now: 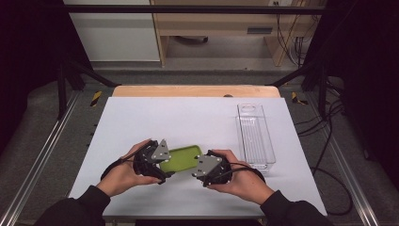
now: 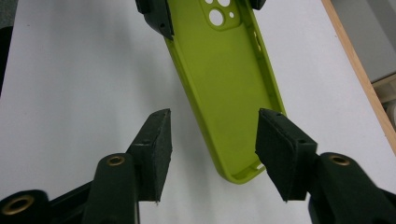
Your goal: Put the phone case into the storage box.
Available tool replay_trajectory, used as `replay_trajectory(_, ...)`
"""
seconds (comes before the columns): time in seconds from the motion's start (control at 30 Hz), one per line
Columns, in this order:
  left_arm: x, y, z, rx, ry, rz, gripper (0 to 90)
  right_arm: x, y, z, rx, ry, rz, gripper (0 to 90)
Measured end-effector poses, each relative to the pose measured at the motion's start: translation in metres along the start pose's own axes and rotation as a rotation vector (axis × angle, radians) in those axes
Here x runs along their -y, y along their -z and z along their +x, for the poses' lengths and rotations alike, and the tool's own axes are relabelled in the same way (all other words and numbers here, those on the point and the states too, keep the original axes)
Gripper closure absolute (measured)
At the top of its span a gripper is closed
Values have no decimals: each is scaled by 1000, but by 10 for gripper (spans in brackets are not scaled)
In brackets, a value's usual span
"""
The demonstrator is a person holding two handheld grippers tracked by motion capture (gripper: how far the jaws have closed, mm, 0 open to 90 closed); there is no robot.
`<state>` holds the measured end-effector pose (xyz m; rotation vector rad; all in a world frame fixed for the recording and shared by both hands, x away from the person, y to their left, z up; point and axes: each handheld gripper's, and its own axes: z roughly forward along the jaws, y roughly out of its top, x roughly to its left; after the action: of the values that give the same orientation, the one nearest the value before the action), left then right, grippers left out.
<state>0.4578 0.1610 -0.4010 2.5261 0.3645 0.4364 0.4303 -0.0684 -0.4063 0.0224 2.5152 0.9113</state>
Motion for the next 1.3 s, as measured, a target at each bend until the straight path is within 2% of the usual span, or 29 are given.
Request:
replay_trajectory(0.47, -4, 0, -5, 14, -19, -7, 164, -9, -12, 7, -33, 59, 9, 571)
replay_trajectory(0.63, -5, 0, -7, 30, -34, -7, 164, -10, -16, 8, -64, 73, 16, 625)
replay_trajectory(0.87, -8, 2, -9, 44, -44, -18, 164, -14, -18, 11, -105, 102, 37, 684)
replay_trajectory(1.3, -11, 4, -12, 65, -61, -31, 164, -18, -20, 14, -140, 147, 53, 761)
